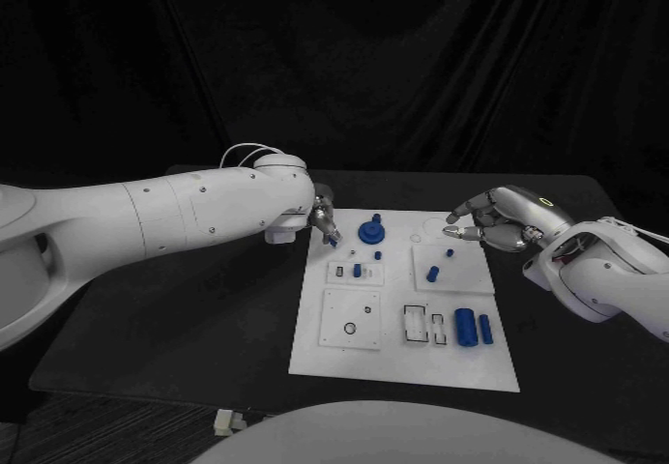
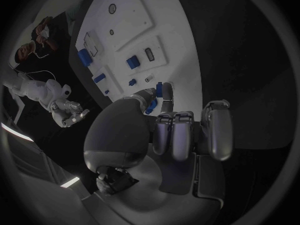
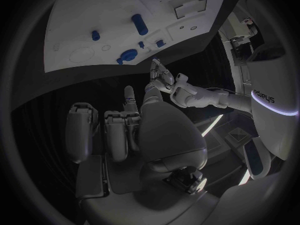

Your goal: Assemble the parts on the task board

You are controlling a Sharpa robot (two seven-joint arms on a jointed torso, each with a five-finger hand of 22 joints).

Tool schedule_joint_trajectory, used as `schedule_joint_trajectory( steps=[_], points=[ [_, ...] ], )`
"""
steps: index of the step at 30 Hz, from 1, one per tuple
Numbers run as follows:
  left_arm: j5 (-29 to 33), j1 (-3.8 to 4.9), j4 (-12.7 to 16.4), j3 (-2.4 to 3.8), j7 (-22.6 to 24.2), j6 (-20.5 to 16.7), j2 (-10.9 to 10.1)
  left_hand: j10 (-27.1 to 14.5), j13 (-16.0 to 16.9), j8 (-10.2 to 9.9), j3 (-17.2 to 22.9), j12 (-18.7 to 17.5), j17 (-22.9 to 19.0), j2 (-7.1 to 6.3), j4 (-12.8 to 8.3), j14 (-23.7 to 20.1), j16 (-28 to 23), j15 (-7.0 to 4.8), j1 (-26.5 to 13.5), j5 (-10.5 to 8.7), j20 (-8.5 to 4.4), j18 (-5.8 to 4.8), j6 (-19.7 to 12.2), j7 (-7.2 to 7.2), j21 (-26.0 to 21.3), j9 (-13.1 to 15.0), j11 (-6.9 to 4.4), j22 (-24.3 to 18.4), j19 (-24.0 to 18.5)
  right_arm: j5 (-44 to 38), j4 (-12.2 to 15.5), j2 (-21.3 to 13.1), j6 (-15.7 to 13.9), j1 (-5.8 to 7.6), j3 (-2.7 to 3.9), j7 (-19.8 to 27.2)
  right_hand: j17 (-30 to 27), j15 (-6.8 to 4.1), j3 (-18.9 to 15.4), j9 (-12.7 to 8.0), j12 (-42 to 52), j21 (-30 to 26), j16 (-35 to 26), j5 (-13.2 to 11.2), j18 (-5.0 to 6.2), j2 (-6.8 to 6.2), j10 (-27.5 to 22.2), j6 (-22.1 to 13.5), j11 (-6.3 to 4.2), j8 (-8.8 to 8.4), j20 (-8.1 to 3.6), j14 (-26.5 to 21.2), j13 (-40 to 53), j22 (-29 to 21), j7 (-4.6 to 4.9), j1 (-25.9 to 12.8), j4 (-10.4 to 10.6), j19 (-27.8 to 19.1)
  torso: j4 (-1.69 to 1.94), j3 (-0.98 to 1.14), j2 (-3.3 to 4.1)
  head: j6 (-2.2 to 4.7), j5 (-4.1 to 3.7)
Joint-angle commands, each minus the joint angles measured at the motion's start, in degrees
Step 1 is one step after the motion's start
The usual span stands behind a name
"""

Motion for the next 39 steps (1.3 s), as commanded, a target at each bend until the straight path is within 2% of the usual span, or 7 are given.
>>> schedule_joint_trajectory(
  steps=[1, 8, 14, 22, 27, 39],
  points=[
    [0.6, 0.44, 2.11, 0.03, -0.16, -1.5, -0.85, 5.96, 15.06, 0.26, 9.75, 0.2, 12.87, 0.11, -9.43, 5.57, -0.28, 0.41, -0.63, -0.4, 0.05, 0.04, -0.28, 0.22, -0.36, 0.08, 0.41, 11.57, 1.63, -0.34, 0.0, 0.05, 0.16, -0.12, 0.04, -0.63, 15.1, -0.22, -0.13, -0.03, -0.19, -0.05, 0.17, 0.31, 0.2, 0.08, 7.03, 0.27, -0.57, -0.2, 0.01, 6.11, 2.17, 11.84, 0.0, 0.51, -0.15, 0.78, 0.01, 0.02, -0.02, -0.01, 0.04],
    [0.53, 0.78, 6.82, 0.02, -0.58, -0.53, -2.97, 5.92, 14.98, 0.24, 10.15, 0.08, 12.58, 0.27, -9.59, 5.5, -0.59, 0.44, -0.92, -0.64, 0.07, 0.1, -0.55, 0.29, -0.7, 0.27, 0.47, 11.48, 1.51, -0.34, 0.06, 0.11, 0.24, -0.12, 0.03, -0.79, 15.1, -0.21, -0.13, -0.03, -0.19, -0.09, 0.17, 0.34, 0.21, 0.07, 7.03, 0.26, -0.57, -0.21, 0.01, 6.11, 2.17, 11.83, 0.0, 0.58, -0.16, 0.76, -0.01, 0.02, 0.0, -0.01, 0.16],
    [-0.8, 0.77, 9.19, 0.0, -1.18, 1.93, -3.68, 5.95, 15.03, 0.29, 10.27, 0.17, 12.63, 0.47, -9.6, 5.51, -0.53, 0.48, -1.21, -0.76, 0.1, 0.13, -0.66, 0.35, -0.89, 0.45, 0.52, 11.43, 1.44, -0.34, 0.21, 0.2, 0.28, -0.12, 0.03, -0.91, 15.1, -0.21, -0.13, -0.03, -0.19, -0.09, 0.17, 0.37, 0.21, 0.06, 7.03, 0.27, -0.58, -0.21, 0.01, 6.11, 2.17, 11.83, 0.0, 0.64, -0.18, 0.76, -0.03, 0.05, -0.01, -0.01, 0.39],
    [-1.62, -0.08, 9.58, -0.02, -1.42, 2.37, -3.6, 5.9, 14.94, 0.82, 10.35, 0.03, 12.48, 0.72, -9.7, 5.46, -0.7, 0.49, -1.72, -0.68, 0.13, 0.16, -0.52, 0.26, -1.07, 1.06, 0.49, 11.39, 1.37, -0.34, 0.6, 0.0, 0.24, -0.12, 0.03, -1.0, 15.1, -0.21, -0.12, -0.03, -0.19, -0.28, 0.17, 0.41, 0.26, 0.06, 7.03, 0.28, -0.58, -0.21, 0.01, 6.11, 2.17, 11.77, 0.0, 0.7, -0.19, 0.67, 0.01, 0.0, 0.07, -0.01, 0.17],
    [-1.75, -0.62, 9.47, -0.02, -1.42, 1.73, -3.3, 5.72, 14.6, 1.13, 10.58, -0.49, 12.06, 1.02, -9.89, 5.34, -1.13, 0.49, -2.08, -0.31, 0.14, 0.22, -0.8, 0.27, -1.4, 1.58, 0.48, 11.3, 1.24, -0.34, 0.69, 0.01, 0.27, -0.12, 0.03, -1.02, 15.1, -0.21, -0.12, -0.03, -0.19, -0.28, 0.17, 0.41, 0.26, 0.06, 7.03, 0.28, -0.58, -0.21, 0.01, 6.11, 2.17, 11.77, 0.0, 0.7, -0.19, 0.67, -0.01, 0.06, 0.03, -0.01, 0.18],
    [-2.04, -1.2, 9.25, -0.02, -1.49, 1.44, -2.73, 5.66, 14.49, 1.27, 10.71, -0.65, 11.9, 1.13, -10.05, 5.29, -1.3, 0.49, -2.21, -0.15, 0.14, 0.22, -0.97, 0.28, -1.44, 1.83, 0.48, 11.3, 1.22, -0.34, 0.63, 0.11, 0.38, -0.14, 0.03, -1.03, 15.1, -0.21, -0.12, -0.03, -0.19, -0.36, 0.17, 0.43, 0.28, 0.05, 7.03, 0.28, -0.57, -0.21, 0.02, 6.11, 2.17, 11.74, 0.0, 0.73, -0.19, 0.62, 0.01, 0.02, 0.09, -0.01, 0.22]
  ],
)
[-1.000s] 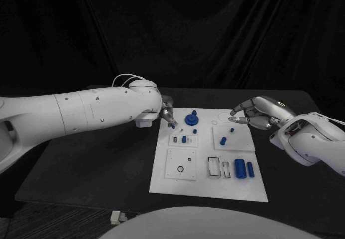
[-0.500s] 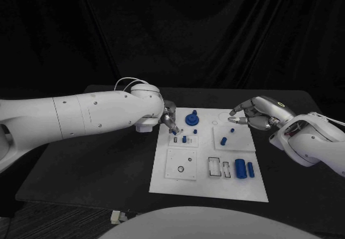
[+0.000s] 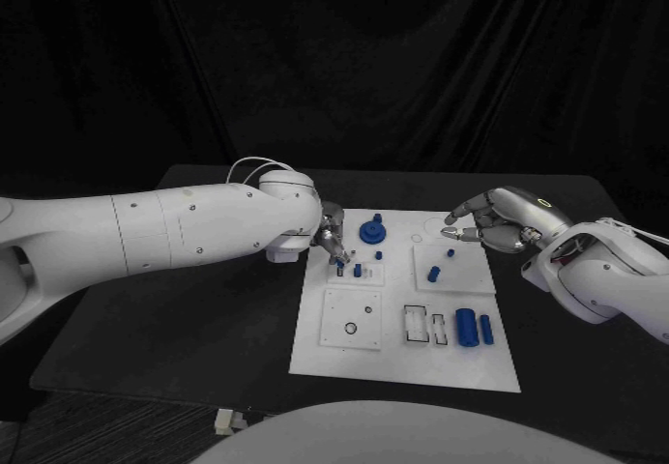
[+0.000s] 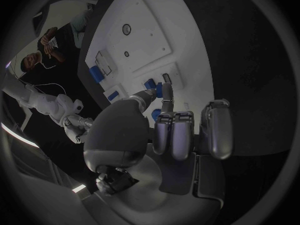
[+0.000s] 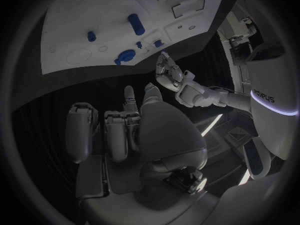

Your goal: Assemble the parts on the task board

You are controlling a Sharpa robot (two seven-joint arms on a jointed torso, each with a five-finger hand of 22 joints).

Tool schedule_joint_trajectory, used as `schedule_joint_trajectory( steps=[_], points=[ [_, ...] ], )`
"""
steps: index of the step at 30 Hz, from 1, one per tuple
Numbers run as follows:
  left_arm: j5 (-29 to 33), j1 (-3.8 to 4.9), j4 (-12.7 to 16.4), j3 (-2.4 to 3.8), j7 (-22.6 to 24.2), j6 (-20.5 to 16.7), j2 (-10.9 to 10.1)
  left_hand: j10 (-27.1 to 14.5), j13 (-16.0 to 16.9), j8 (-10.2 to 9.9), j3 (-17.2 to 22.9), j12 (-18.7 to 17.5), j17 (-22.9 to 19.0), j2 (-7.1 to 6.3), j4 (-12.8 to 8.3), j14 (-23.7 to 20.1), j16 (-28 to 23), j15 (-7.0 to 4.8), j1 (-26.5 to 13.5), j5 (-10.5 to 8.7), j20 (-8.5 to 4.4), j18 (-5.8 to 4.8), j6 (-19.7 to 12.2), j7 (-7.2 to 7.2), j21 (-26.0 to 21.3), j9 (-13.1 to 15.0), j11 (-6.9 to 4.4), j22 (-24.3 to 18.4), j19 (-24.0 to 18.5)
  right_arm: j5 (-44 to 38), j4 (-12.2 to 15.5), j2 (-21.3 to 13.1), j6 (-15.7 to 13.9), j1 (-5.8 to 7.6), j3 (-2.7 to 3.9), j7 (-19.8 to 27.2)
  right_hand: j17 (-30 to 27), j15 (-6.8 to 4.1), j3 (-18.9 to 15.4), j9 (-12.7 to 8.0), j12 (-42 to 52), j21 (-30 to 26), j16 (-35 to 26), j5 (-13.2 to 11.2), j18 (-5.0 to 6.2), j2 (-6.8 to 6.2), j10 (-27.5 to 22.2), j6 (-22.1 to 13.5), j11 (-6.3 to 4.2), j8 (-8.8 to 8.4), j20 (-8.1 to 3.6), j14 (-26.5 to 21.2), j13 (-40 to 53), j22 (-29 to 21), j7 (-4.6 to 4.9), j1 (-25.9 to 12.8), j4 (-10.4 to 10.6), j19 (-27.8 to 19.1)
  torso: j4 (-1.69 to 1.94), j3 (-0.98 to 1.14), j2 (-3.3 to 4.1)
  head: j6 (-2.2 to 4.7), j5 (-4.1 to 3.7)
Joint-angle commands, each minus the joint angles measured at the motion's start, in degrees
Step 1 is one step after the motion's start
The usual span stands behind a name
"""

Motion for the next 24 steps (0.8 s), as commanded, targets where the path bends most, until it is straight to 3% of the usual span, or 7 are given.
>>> schedule_joint_trajectory(
  steps=[1, 13, 24],
  points=[
    [-0.3, -0.22, -0.07, 0.05, 0.08, 0.19, 0.21, 5.57, 14.51, 0.25, 9.28, -0.21, 11.91, 0.45, -8.93, 5.09, -0.22, 0.28, -0.03, 0.16, 0.13, 0.23, -0.37, 0.0, -0.31, 0.08, 0.37, 11.3, 1.22, -0.33, 0.1, -0.06, 0.21, -0.13, 0.03, -0.84, 15.09, -0.21, -0.12, -0.04, -0.3, -0.36, 0.17, 0.15, 0.28, -0.07, 7.04, 0.28, -0.56, -0.21, 0.01, 6.11, 2.17, 11.71, 0.0, 0.61, -0.19, 0.62, 0.0, -0.01, 0.0, -0.01, 0.07],
    [-1.3, -1.29, -0.86, 0.04, -0.02, 0.77, 0.94, 5.25, 13.93, 0.6, 9.38, -1.09, 11.12, 0.84, -9.29, 4.83, -1.07, 0.38, -0.69, -0.96, 0.21, 0.36, -1.15, 0.1, -1.13, 0.9, 0.48, 11.1, 0.91, -0.33, 0.04, 0.07, 0.32, -0.14, 0.03, -0.85, 15.09, -0.2, -0.12, -0.04, -0.3, -0.4, 0.17, 0.2, 0.29, -0.07, 7.04, 0.29, -0.56, -0.21, 0.02, 6.11, 2.17, 11.7, 0.01, 0.68, -0.19, 0.6, -0.02, -0.02, -0.03, -0.01, 0.29],
    [-1.63, -1.67, -1.57, 0.04, -0.02, 0.67, 1.01, 5.14, 13.74, 0.84, 9.25, -1.37, 10.94, 1.16, -9.18, 4.77, -1.27, 0.41, -1.19, -1.7, 0.25, 0.38, -1.27, 0.08, -1.29, 1.25, 0.49, 11.07, 0.85, -0.33, 0.03, 0.01, 0.38, -0.15, 0.03, -0.85, 15.09, -0.2, -0.12, -0.04, -0.3, -0.4, 0.17, 0.2, 0.29, -0.07, 7.04, 0.29, -0.56, -0.21, 0.02, 6.11, 2.17, 11.7, 0.01, 0.68, -0.19, 0.6, 0.0, -0.02, -0.01, -0.01, 0.23]
  ],
)
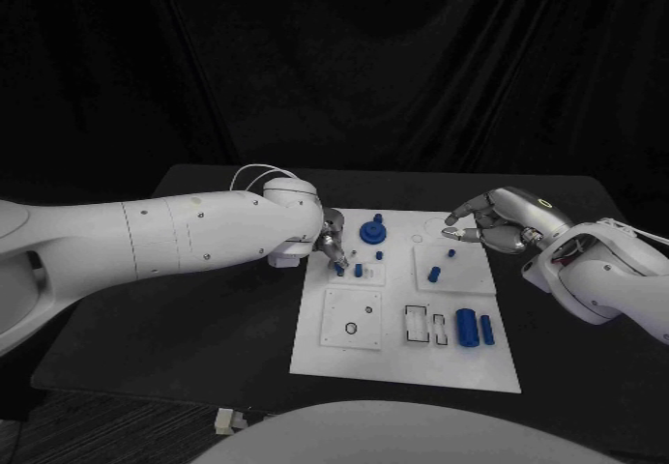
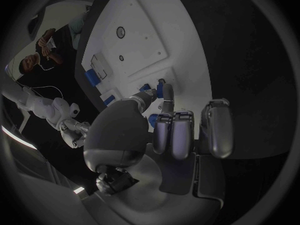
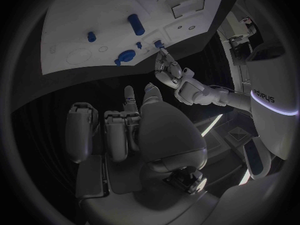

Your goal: Assemble the parts on the task board

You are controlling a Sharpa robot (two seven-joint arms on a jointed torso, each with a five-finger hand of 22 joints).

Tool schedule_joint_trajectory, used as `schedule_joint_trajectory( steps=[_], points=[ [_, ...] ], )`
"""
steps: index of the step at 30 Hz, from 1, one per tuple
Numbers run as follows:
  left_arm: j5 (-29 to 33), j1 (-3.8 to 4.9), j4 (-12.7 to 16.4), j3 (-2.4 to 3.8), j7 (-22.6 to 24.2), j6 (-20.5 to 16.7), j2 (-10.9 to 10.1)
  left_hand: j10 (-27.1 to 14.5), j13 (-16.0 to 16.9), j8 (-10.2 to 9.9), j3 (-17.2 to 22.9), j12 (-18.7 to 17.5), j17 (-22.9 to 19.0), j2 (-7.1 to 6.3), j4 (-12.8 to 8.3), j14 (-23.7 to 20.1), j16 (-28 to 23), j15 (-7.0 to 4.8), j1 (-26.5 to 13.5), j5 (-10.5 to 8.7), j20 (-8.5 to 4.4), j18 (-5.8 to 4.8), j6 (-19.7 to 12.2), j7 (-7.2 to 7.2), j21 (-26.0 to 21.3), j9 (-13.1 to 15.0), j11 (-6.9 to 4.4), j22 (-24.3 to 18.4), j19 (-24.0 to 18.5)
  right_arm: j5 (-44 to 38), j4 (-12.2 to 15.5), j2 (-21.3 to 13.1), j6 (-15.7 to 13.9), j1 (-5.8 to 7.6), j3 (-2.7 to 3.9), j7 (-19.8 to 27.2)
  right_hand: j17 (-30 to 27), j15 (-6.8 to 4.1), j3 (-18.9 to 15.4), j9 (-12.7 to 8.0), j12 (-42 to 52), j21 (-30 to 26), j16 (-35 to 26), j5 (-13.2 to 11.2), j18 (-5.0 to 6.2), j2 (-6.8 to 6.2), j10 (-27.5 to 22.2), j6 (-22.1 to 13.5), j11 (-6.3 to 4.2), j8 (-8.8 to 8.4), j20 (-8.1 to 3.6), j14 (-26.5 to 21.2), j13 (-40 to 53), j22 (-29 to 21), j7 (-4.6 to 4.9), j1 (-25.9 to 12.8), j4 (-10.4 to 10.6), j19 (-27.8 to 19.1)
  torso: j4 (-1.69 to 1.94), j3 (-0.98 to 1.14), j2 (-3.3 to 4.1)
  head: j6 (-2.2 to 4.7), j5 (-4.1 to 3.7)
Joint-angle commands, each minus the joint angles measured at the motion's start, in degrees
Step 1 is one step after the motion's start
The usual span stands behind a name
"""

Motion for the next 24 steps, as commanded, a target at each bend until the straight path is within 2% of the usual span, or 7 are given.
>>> schedule_joint_trajectory(
  steps=[1, 7, 9, 11, 24],
  points=[
    [-0.4, -0.16, -0.08, 0.05, 0.21, 0.36, 0.14, 5.32, 13.76, 0.44, 6.92, -0.24, 10.92, 0.63, -6.86, 4.77, -0.35, 0.41, -0.05, -0.33, 0.26, 0.38, -0.26, -0.14, -0.4, 0.15, 0.29, 11.07, 0.85, -0.33, 0.06, -0.02, 0.25, -0.14, 0.03, -0.79, 15.09, -0.21, -0.12, -0.04, -0.2, -0.19, 0.17, 0.2, 0.29, -0.06, 6.92, 0.29, -0.68, -0.21, 0.02, 6.11, 1.85, 11.71, 0.01, 0.69, -0.19, 0.6, 0.0, 0.0, 0.02, -0.01, 0.1],
    [-0.44, -0.32, -0.32, 0.05, 0.23, 0.29, 0.33, 5.3, 13.71, 0.59, 6.49, -0.31, 10.89, 0.8, -6.6, 4.77, -0.39, 0.4, -0.73, -1.48, 0.28, 0.38, -0.46, -0.23, -0.43, 0.44, 0.25, 11.08, 0.85, -0.33, 0.06, 0.02, 0.35, -0.14, 0.03, -0.78, 15.09, -0.21, -0.12, -0.04, -0.2, -0.19, 0.17, 0.2, 0.29, -0.06, 6.92, 0.29, -0.68, -0.21, 0.02, 6.11, 1.85, 11.71, 0.01, 0.69, -0.19, 0.6, 0.0, 0.01, 0.03, -0.01, 0.16],
    [-0.44, -0.37, -0.39, 0.05, 0.24, 0.28, 0.38, 5.27, 13.67, 0.7, 5.99, -0.37, 10.84, 1.06, -6.3, 4.76, -0.44, 0.35, -1.3, -3.26, 0.27, 0.39, -0.59, -0.34, -0.5, 0.66, 0.18, 11.07, 0.84, -0.33, 0.06, 0.02, 0.37, -0.14, 0.03, -0.78, 15.09, -0.21, -0.12, -0.04, -0.2, -0.19, 0.17, 0.2, 0.29, -0.06, 6.92, 0.29, -0.68, -0.21, 0.02, 6.11, 1.85, 11.71, 0.01, 0.69, -0.19, 0.6, 0.0, 0.01, 0.02, -0.01, 0.16],
    [-0.45, -0.42, -0.44, 0.05, 0.25, 0.29, 0.41, 5.27, 13.66, 0.75, 5.69, -0.39, 10.82, 1.1, -6.09, 4.75, -0.47, 0.35, -1.6, -3.69, 0.26, 0.4, -0.57, -0.37, -0.53, 0.72, 0.16, 11.07, 0.84, -0.33, 0.08, 0.01, 0.39, -0.14, 0.03, -0.78, 15.09, -0.21, -0.12, -0.04, -0.2, -0.19, 0.17, 0.2, 0.29, -0.06, 6.92, 0.29, -0.68, -0.21, 0.02, 6.11, 1.85, 11.71, 0.01, 0.69, -0.19, 0.6, 0.01, 0.01, 0.03, -0.01, 0.14],
    [-0.45, -0.68, -0.55, 0.05, 0.29, 0.84, 0.52, 5.25, 13.63, 0.83, 4.54, -0.43, 10.83, 1.2, -5.36, 4.76, -0.46, 0.31, -2.53, -4.34, 0.23, 0.4, -0.52, -0.49, -0.59, 0.83, 0.1, 11.07, 0.84, -0.33, 0.11, -0.02, 0.45, -0.14, 0.03, -0.78, 15.09, -0.19, -0.13, -0.04, -0.2, -0.26, 0.17, 0.32, 0.3, -0.09, 6.92, 0.35, -0.67, -0.21, 0.03, 6.11, 1.85, 11.69, 0.0, 0.93, -0.19, 0.57, -0.01, 0.0, 0.02, -0.01, 0.13]
  ],
)
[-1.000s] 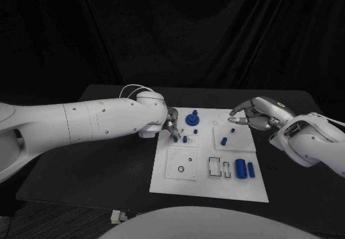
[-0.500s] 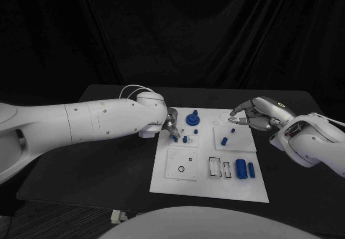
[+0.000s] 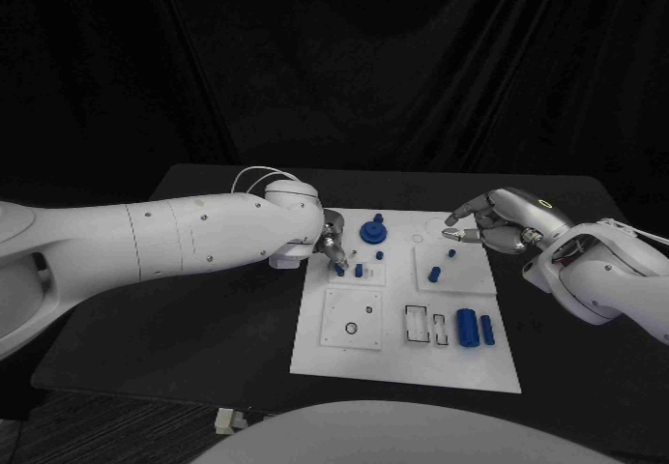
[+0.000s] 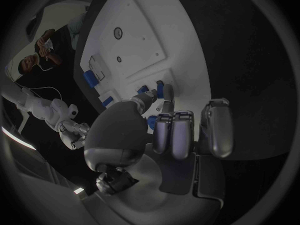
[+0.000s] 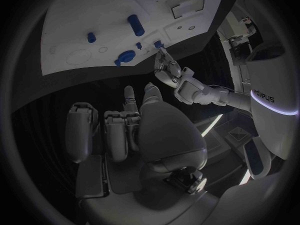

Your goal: Assemble the parts on the task board

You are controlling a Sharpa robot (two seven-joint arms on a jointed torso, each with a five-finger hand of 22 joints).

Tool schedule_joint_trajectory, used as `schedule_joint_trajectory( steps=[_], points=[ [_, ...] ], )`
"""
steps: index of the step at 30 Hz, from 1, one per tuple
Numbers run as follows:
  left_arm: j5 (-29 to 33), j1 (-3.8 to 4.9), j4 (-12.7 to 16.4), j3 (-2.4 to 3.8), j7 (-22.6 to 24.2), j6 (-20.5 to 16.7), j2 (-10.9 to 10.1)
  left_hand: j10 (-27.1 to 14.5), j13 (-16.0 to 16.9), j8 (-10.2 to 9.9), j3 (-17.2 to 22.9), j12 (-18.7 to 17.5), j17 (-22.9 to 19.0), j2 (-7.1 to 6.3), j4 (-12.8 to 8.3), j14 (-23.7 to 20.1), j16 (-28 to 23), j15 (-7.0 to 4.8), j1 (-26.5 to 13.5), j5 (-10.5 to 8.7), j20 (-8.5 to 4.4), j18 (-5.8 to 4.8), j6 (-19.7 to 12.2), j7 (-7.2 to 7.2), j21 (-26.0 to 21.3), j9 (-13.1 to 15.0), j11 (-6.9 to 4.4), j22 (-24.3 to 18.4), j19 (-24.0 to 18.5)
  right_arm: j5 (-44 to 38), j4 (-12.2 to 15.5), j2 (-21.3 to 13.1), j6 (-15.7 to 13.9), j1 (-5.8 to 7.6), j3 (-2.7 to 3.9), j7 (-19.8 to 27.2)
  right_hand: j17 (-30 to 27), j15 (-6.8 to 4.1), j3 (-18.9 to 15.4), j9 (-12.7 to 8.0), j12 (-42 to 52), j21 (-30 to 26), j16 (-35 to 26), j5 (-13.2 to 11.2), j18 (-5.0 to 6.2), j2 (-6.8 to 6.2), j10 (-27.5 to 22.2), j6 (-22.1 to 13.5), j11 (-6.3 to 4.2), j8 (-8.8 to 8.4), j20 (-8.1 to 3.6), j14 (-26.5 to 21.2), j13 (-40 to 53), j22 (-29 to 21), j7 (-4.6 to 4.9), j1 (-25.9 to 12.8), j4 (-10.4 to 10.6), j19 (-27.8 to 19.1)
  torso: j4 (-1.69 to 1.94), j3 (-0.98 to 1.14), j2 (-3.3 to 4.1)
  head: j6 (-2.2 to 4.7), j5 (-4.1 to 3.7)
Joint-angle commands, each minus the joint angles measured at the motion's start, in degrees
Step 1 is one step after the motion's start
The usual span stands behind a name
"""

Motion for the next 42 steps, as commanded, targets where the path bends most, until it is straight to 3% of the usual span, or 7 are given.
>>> schedule_joint_trajectory(
  steps=[1, 14, 16, 21, 30, 33, 42],
  points=[
    [-0.04, -0.17, 0.15, 0.04, 0.31, 0.86, 0.1, 5.25, 13.63, 0.29, 2.65, -0.23, 10.78, 0.1, -3.18, 4.76, -0.28, 0.3, -0.64, -0.28, 0.22, 0.41, 0.08, -0.48, -0.19, 0.09, 0.08, 11.06, 0.83, -0.33, 0.09, -0.01, 0.25, -0.13, 0.03, -0.75, 15.09, -0.19, -0.12, -0.04, -0.31, -0.24, 0.17, 0.35, 0.3, 0.2, 6.92, 0.35, -0.67, -0.21, 0.03, 6.12, 1.87, 11.71, -0.01, 0.68, -0.22, 0.58, -0.02, -0.01, -0.02, -0.01, 0.08],
    [-0.04, -0.3, -0.23, 0.04, 0.33, 1.42, 0.21, 5.22, 13.58, 0.26, 2.46, -0.3, 10.73, 0.12, -3.19, 4.74, -0.34, 0.28, -0.64, -0.26, 0.21, 0.44, 0.04, -0.52, -0.35, 0.08, 0.04, 11.02, 0.77, -0.33, -0.11, 0.14, 0.37, -0.15, 0.03, -0.78, 15.09, -0.2, -0.08, -0.04, -0.31, -0.26, 0.17, 0.53, 0.31, 0.14, 6.92, 0.35, -0.68, -0.22, 0.03, 6.12, 1.87, 11.71, -0.01, 0.99, -0.33, 0.58, 0.01, 0.0, -0.02, -0.01, 0.07],
    [-0.04, -0.32, -0.33, 0.04, 0.34, 1.41, 0.26, 5.21, 13.56, 0.21, 1.98, -0.32, 10.75, 0.23, -2.83, 4.74, -0.32, 0.27, -1.03, -0.99, 0.21, 0.43, 0.05, -0.53, -0.34, 0.05, 0.04, 11.03, 0.78, -0.33, -0.15, 0.14, 0.38, -0.15, 0.03, -0.78, 15.09, -0.2, -0.08, -0.04, -0.31, -0.26, 0.17, 0.53, 0.31, 0.14, 6.92, 0.35, -0.68, -0.22, 0.03, 6.12, 1.87, 11.71, -0.01, 0.99, -0.33, 0.58, 0.01, 0.01, -0.02, -0.01, 0.07],
    [-0.04, -0.4, -0.56, 0.04, 0.36, 1.4, 0.42, 5.2, 13.55, 0.05, -0.79, -0.35, 10.68, 0.68, -0.73, 4.72, -0.4, 0.27, -2.81, -5.98, 0.19, 0.43, 0.41, -0.59, -0.46, -0.2, 0.01, 11.03, 0.78, -0.33, -0.23, 0.18, 0.43, -0.15, 0.03, -0.77, 15.09, -0.2, -0.07, -0.04, -0.31, -0.28, 0.17, 0.58, 0.31, 0.13, 6.92, 0.35, -0.68, -0.23, 0.03, 6.12, 1.87, 11.7, -0.02, 1.06, -0.35, 0.57, 0.0, 0.0, -0.02, -0.01, 0.07],
    [-0.04, -0.53, -0.81, 0.04, 0.41, 1.42, 0.56, 5.19, 13.53, -0.27, -5.63, -0.37, 10.63, 1.24, 2.87, 4.7, -0.47, 0.34, -5.7, -9.41, 0.24, 0.43, 0.87, -0.46, -0.62, -0.63, 0.13, 11.02, 0.81, -0.33, -0.3, 0.19, 0.53, -0.16, 0.03, -0.78, 15.09, -0.2, -0.06, -0.04, -0.31, -0.3, 0.17, 0.65, 0.31, 0.12, 6.92, 0.35, -0.68, -0.23, 0.03, 6.12, 1.87, 11.7, -0.02, 1.15, -0.37, 0.56, -0.02, 0.01, 0.0, -0.01, 0.11],
    [-0.04, -0.55, -0.86, 0.04, 0.43, 1.45, 0.56, 5.16, 13.49, -0.46, -7.66, -0.43, 10.65, 1.5, 4.76, 4.71, -0.46, 0.42, -7.54, -9.88, 0.31, 0.44, 0.98, -0.36, -0.67, -0.83, 0.22, 11.02, 0.81, -0.33, -0.33, 0.22, 0.55, -0.17, 0.03, -0.78, 15.09, -0.2, -0.05, -0.04, -0.31, -0.32, 0.17, 0.7, 0.32, 0.11, 6.92, 0.36, -0.68, -0.23, 0.03, 6.12, 1.87, 11.69, -0.02, 1.21, -0.38, 0.55, -0.01, 0.01, -0.02, -0.01, 0.14],
    [-0.04, -0.61, -0.95, 0.04, 0.49, 1.69, 0.63, 5.12, 13.43, -0.73, -9.66, -0.52, 10.58, 1.63, 6.28, 4.68, -0.53, 0.49, -8.73, -10.0, 0.39, 0.47, 0.99, -0.27, -0.91, -1.06, 0.32, 10.97, 0.75, -0.33, -0.38, 0.23, 0.56, -0.19, 0.03, -0.75, 15.09, -0.2, -0.04, -0.05, -0.31, -0.29, 0.17, 0.74, 0.31, 0.11, 6.92, 0.36, -0.68, -0.23, 0.03, 6.12, 1.87, 11.7, -0.01, 1.26, -0.4, 0.57, -0.01, 0.01, -0.01, -0.01, 0.16]
  ],
)
